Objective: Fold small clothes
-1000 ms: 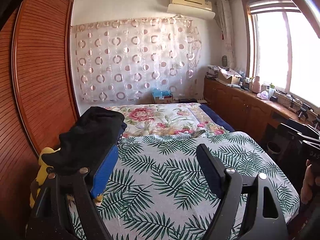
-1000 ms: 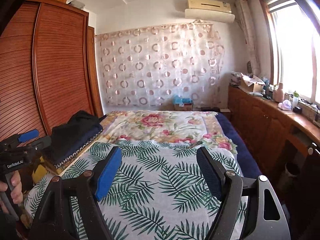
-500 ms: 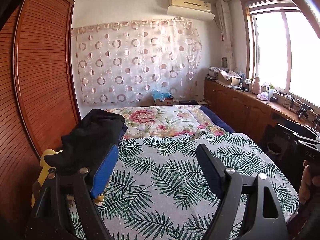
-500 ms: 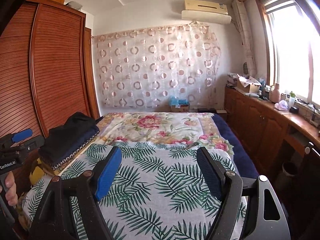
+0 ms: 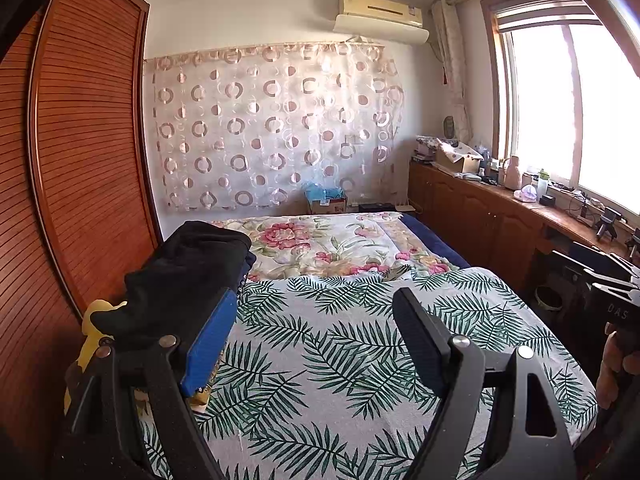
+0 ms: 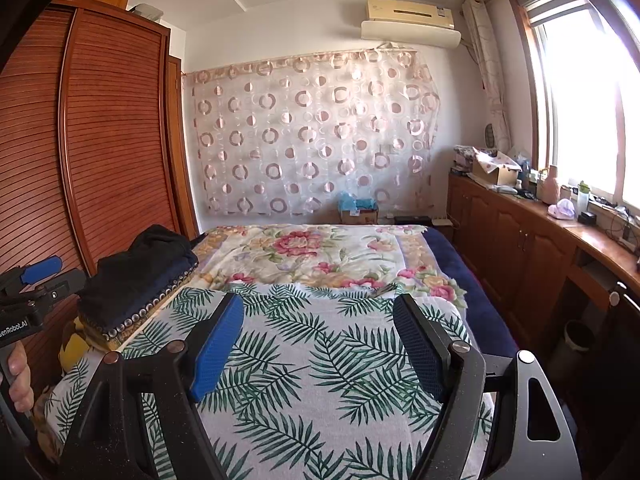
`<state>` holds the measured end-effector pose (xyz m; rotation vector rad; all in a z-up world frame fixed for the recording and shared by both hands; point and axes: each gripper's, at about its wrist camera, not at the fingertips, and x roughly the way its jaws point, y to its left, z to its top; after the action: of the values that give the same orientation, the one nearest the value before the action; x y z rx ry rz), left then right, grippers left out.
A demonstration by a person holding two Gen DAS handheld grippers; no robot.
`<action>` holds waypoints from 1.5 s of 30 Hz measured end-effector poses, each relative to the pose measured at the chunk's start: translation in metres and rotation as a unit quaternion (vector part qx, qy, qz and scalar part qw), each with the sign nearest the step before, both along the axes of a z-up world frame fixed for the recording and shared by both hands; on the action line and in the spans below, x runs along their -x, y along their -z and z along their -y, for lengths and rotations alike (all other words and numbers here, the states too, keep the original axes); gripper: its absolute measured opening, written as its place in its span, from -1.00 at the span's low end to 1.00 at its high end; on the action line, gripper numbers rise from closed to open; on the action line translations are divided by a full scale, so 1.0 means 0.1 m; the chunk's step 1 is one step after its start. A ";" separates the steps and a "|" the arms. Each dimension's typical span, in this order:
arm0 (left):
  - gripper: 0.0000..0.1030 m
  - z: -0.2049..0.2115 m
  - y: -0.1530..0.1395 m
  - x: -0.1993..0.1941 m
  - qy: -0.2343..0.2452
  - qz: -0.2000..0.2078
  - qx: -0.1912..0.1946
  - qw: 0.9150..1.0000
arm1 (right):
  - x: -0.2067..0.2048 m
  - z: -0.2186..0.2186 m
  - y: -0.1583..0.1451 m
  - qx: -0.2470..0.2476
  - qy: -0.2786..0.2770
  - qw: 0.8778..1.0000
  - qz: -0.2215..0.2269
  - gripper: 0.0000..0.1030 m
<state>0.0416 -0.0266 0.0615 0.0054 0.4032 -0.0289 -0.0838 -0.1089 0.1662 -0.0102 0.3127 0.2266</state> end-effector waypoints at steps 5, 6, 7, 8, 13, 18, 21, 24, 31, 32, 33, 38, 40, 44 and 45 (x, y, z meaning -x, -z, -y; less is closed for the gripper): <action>0.57 0.00 0.01 0.00 0.000 0.000 0.000 1.000 | 0.00 0.02 0.01 0.001 -0.001 1.000 -0.001 0.53; 0.57 0.00 0.01 0.00 0.000 0.000 0.000 1.000 | 0.00 0.02 0.01 0.001 0.000 1.000 0.000 0.53; 0.57 0.00 0.01 0.00 0.000 0.000 0.000 1.000 | 0.01 0.03 0.00 0.000 0.000 1.000 0.000 0.53; 0.57 0.00 0.01 0.00 0.001 0.000 0.000 1.000 | 0.00 0.04 0.00 0.000 -0.001 1.000 0.000 0.53; 0.57 0.00 0.02 0.00 0.000 0.000 0.000 1.000 | -0.01 0.07 0.00 0.000 -0.002 1.000 0.001 0.53; 0.57 0.00 0.02 0.00 0.000 0.001 0.000 1.000 | -0.01 0.09 0.00 0.001 -0.003 1.000 0.001 0.53; 0.57 0.00 0.02 0.00 0.000 0.001 0.000 1.000 | 0.01 0.09 0.01 0.002 -0.003 1.000 0.001 0.53; 0.57 0.00 0.03 0.00 0.001 0.000 0.000 1.000 | 0.00 0.12 0.00 0.002 -0.003 1.000 0.001 0.53; 0.57 0.00 0.03 0.00 0.000 0.001 0.000 1.000 | 0.00 0.14 0.00 0.002 -0.004 1.000 0.000 0.53; 0.57 0.00 0.03 0.00 0.001 0.001 0.000 1.000 | 0.00 0.14 0.00 0.002 -0.004 1.000 0.000 0.53; 0.57 0.00 0.04 0.00 0.000 0.001 0.000 1.000 | 0.00 0.14 0.00 0.002 -0.003 1.000 0.000 0.53; 0.57 0.00 0.04 0.00 0.000 0.001 0.000 1.000 | 0.00 0.15 -0.01 0.000 -0.003 1.000 0.000 0.53; 0.57 0.00 0.04 0.00 0.000 0.001 0.000 1.000 | 0.01 0.15 0.00 0.000 -0.002 1.000 0.000 0.53; 0.57 0.00 0.04 0.00 0.000 0.002 0.000 1.000 | 0.01 0.15 0.00 0.000 -0.003 1.000 0.000 0.53; 0.57 0.00 0.05 0.00 0.000 0.002 0.000 1.000 | 0.01 0.15 0.00 0.000 -0.002 1.000 0.000 0.53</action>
<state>0.0419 -0.0265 0.0567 0.0057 0.3999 -0.0298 -0.0845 -0.1242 0.1664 -0.0109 0.3124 0.2315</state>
